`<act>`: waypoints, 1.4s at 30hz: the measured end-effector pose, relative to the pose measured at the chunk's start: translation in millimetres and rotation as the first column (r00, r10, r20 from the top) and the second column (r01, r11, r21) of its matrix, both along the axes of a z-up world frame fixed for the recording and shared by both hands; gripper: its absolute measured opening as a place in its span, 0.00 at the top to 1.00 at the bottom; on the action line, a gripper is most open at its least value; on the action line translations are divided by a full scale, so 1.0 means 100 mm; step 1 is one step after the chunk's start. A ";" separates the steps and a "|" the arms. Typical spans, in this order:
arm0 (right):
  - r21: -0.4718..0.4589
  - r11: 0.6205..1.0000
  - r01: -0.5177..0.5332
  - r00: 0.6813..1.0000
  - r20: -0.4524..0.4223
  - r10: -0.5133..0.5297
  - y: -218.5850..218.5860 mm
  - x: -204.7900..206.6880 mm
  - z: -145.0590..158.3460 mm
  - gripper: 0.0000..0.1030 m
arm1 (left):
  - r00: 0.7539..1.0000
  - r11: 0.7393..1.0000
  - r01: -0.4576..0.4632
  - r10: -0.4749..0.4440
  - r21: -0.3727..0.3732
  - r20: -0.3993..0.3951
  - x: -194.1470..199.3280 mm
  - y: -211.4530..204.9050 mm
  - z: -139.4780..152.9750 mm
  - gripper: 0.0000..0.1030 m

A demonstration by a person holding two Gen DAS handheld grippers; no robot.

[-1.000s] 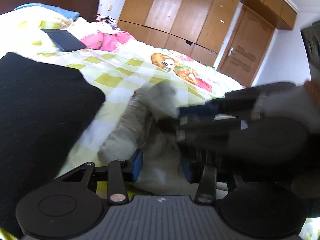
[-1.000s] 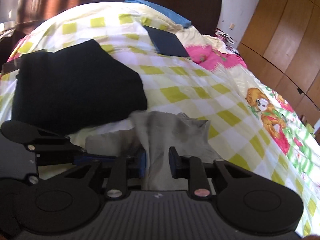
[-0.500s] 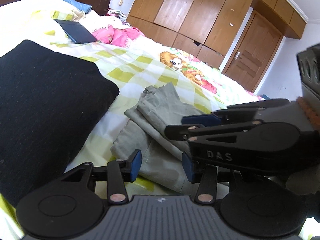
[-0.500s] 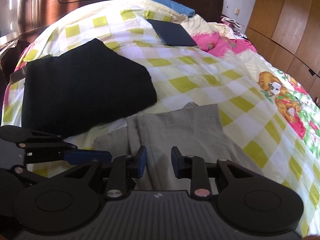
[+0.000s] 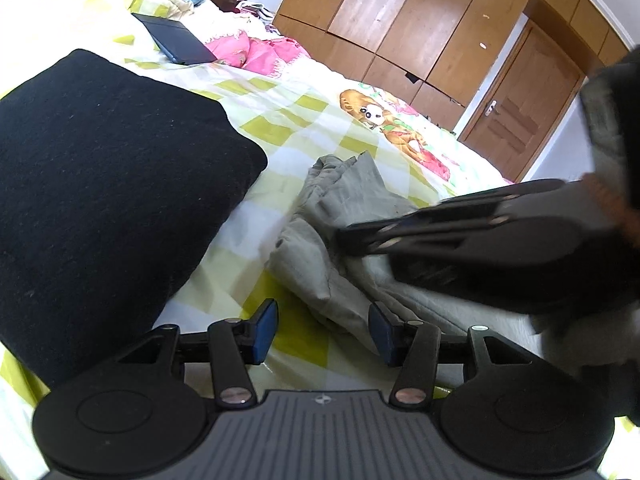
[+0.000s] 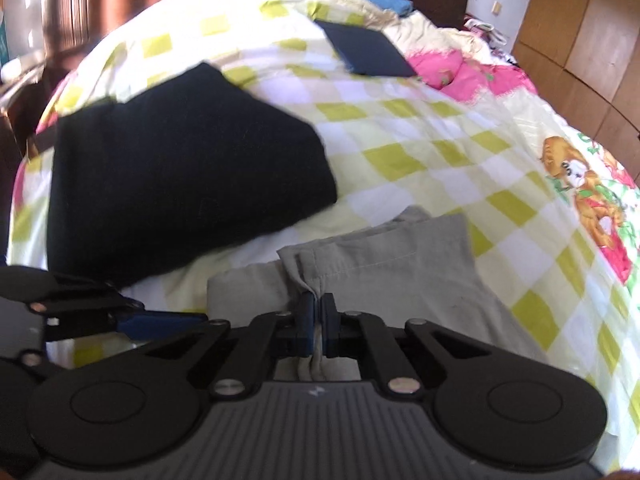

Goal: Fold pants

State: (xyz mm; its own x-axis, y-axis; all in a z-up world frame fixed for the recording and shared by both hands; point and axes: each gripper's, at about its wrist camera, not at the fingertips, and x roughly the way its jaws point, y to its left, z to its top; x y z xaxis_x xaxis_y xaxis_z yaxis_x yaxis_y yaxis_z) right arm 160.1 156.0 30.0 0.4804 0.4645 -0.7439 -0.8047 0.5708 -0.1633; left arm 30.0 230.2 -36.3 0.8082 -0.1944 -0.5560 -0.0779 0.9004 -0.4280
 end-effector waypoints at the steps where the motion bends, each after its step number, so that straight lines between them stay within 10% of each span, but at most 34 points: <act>1: 0.010 1.000 -0.012 1.000 0.007 0.012 -0.02 -0.04 0.05 0.97 | 1.000 1.000 -0.001 0.001 -0.002 0.001 0.00 0.00 0.00 0.39; 8: -0.019 0.990 -0.141 0.990 0.026 0.141 0.01 -0.29 0.03 0.94 | 1.000 1.000 -0.005 0.006 0.021 -0.012 -0.01 0.00 0.01 0.39; 17: 0.163 0.975 0.154 0.987 -0.079 -0.143 -0.84 -0.19 0.28 0.55 | 1.000 0.989 0.018 -0.018 0.147 0.000 -0.21 -0.08 0.23 0.39; 20: 0.197 0.905 0.378 0.926 -0.110 -0.362 -1.60 -0.22 0.33 0.55 | 0.996 0.977 0.056 -0.068 0.205 0.055 -0.21 -0.23 0.43 0.39; 24: 0.191 0.729 0.657 0.754 -0.171 -0.634 -2.64 -0.09 0.21 0.53 | 0.974 0.957 0.134 -0.175 0.259 0.142 -0.04 -0.53 0.66 0.36; 29: 0.237 0.568 0.788 0.605 -0.468 -0.644 -3.37 0.10 -0.18 0.53 | 0.928 0.914 0.310 -0.350 0.261 0.126 0.44 -1.03 0.60 0.35; 34: 0.272 0.583 0.766 0.623 -0.540 -0.566 -3.43 -0.11 -0.41 0.53 | 0.857 0.775 0.492 -0.512 0.397 -0.062 0.99 -1.67 0.25 0.35; 36: 0.277 0.594 0.755 0.635 -0.532 -0.560 -3.48 -0.14 -0.39 0.75 | 0.862 0.724 0.490 -0.485 0.484 -0.147 1.23 -1.83 0.05 0.33; 39: 0.284 0.546 0.788 0.590 -0.601 -0.539 -3.71 -0.08 -0.47 0.84 | 0.883 0.765 0.463 -0.442 0.448 -0.159 1.36 -1.84 0.15 0.34; 42: 0.333 0.497 0.802 0.578 -0.645 -0.500 -3.92 -0.15 -0.48 0.66 | 0.876 0.739 0.445 -0.478 0.507 -0.072 1.23 -1.97 0.47 0.34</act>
State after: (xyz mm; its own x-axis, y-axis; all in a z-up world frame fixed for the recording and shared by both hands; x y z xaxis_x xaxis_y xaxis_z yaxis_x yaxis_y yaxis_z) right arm 145.3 -236.2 -17.9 0.5353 0.5182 -0.6670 -0.0325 0.8017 0.5969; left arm 152.8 33.0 10.5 0.7261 -0.2648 -0.6345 0.4128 0.9059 0.0943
